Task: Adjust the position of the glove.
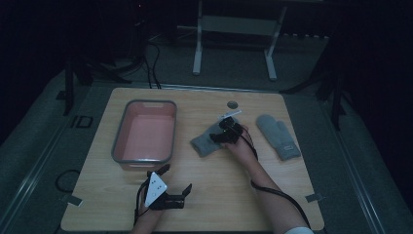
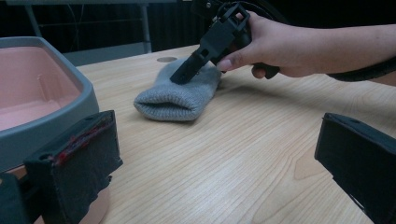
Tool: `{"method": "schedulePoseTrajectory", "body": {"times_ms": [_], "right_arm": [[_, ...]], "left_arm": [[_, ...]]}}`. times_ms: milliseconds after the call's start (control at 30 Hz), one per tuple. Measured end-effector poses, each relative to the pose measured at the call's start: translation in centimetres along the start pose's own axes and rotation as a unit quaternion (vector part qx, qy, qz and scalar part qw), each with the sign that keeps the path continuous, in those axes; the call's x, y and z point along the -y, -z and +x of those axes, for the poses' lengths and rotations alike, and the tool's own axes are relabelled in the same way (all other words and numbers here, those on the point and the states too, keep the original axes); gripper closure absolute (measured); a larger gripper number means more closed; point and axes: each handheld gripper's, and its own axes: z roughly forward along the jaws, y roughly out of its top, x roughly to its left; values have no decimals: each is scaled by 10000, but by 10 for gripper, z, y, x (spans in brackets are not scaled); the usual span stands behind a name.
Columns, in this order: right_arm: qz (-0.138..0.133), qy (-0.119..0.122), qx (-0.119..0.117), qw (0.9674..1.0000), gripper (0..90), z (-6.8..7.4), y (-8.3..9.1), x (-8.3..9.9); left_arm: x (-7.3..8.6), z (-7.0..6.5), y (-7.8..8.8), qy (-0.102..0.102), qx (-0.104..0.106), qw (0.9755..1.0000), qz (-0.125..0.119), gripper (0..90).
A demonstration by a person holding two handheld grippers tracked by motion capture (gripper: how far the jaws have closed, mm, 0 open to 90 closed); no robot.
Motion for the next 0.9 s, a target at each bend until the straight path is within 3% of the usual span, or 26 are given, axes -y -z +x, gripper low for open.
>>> {"method": "schedulePoseTrajectory", "body": {"times_ms": [67, 133, 200, 267, 367, 567, 733, 867, 900], "right_arm": [[-12, 14, 11, 10000, 366, 1, 0, 0], [-125, 172, -9, 9998, 463, 1, -1, 3], [-168, 158, -58, 9997, 552, 1, 0, 4], [-147, 202, -78, 9997, 713, 1, 2, 4], [-126, 191, -119, 9997, 803, 1, 5, 4], [-168, 263, -380, 9988, 836, 0, 19, 0], [-292, 556, -678, 9957, 837, -2, 42, -1], [-332, 872, -1250, 9878, 837, -1, 60, 1], [-348, 1030, -1411, 9840, 837, 0, 65, 3]], "left_arm": [[0, 0, 0, 2, -1, 10000, 0, 3], [0, 0, 0, 7, 0, 10000, 3, 3], [0, 0, 0, -7, 0, 10000, 10, 3], [0, 0, 0, -13, -3, 10000, 10, 3], [0, 0, 0, 6, 1, 10000, 16, 4], [0, 0, 0, 12, 4, 10000, 20, 4], [0, 0, 0, 13, 2, 10000, 18, 4], [0, 0, 0, 17, -9, 10000, 17, 3], [0, 0, 0, 17, -11, 10000, 16, 4]]}}
